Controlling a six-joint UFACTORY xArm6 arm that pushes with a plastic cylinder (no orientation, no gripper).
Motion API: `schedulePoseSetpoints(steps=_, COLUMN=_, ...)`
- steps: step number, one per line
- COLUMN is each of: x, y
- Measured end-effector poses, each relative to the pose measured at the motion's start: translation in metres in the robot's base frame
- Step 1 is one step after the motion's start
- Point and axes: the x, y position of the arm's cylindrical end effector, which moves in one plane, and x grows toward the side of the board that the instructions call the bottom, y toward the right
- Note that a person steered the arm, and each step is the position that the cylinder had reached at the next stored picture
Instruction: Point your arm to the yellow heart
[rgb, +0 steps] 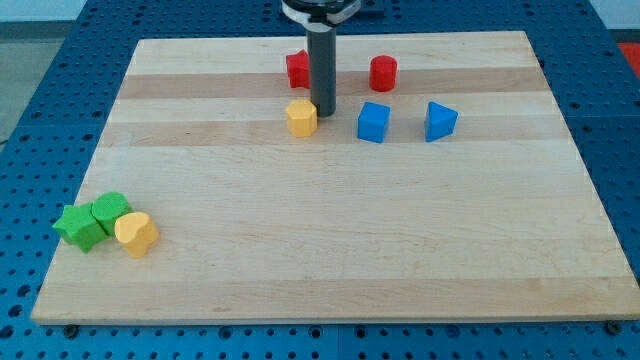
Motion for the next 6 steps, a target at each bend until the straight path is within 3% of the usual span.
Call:
schedulePoseSetpoints(steps=1, x=-0.001, y=-0.004)
schedulePoseSetpoints(steps=3, x=-0.003, y=-0.159)
schedulePoseSetpoints(steps=5, x=0.207, y=-0.06)
schedulePoseSetpoints(steps=6, x=0.254, y=-0.166)
